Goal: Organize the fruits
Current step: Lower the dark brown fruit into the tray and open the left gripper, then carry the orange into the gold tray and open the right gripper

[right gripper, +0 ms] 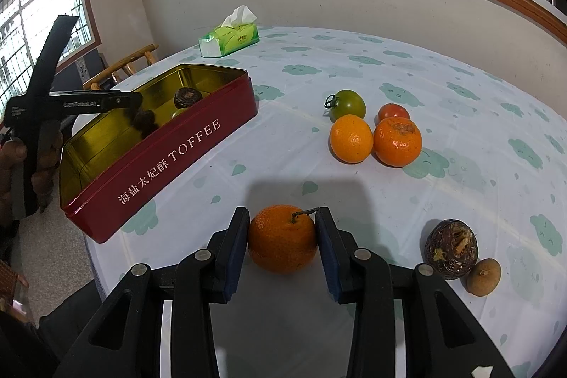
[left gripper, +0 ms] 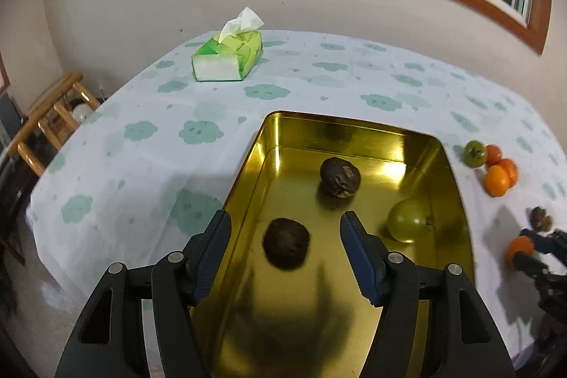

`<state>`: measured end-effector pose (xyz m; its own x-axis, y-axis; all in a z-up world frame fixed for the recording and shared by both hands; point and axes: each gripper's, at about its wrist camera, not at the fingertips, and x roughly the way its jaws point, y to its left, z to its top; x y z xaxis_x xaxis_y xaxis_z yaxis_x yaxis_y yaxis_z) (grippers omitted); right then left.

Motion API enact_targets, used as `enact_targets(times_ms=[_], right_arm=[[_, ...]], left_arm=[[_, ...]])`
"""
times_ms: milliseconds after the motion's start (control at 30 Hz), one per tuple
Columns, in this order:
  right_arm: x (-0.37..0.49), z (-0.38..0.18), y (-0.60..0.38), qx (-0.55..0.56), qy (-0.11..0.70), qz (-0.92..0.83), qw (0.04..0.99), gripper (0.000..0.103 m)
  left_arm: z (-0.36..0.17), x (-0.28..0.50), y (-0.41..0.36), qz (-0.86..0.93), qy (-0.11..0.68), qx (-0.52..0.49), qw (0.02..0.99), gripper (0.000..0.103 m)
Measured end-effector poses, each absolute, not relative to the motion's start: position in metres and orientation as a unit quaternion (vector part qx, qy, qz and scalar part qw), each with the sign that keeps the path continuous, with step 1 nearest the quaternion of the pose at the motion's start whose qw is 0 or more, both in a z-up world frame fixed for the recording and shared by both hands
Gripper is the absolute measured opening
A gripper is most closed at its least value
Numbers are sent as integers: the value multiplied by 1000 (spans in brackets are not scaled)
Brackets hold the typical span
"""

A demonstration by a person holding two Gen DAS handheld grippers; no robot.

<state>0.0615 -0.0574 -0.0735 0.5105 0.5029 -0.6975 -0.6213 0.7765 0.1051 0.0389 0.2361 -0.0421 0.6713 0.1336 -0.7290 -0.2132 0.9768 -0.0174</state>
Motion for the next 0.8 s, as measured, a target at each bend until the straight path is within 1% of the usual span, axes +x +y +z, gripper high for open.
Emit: enact_targets(times_ms=[233, 400, 500, 667, 800], right_arm=[[60, -74, -57, -82, 371, 323, 867, 35], [58, -73, -55, -90, 368, 318, 869, 35], [56, -68, -56, -77, 373, 318, 868, 35], [56, -39, -39, -67, 364, 352, 860, 35], [59, -9, 4, -74, 348, 401, 845, 35]], left_arm=[[-33, -7, 232, 121, 368, -84, 918, 65], [-25, -35, 234, 141, 361, -87, 918, 65], [-21, -47, 238, 154, 354, -84, 919, 65], [-16, -57, 240, 158, 349, -82, 920, 71], [-14, -60, 240, 152, 346, -87, 922, 72]])
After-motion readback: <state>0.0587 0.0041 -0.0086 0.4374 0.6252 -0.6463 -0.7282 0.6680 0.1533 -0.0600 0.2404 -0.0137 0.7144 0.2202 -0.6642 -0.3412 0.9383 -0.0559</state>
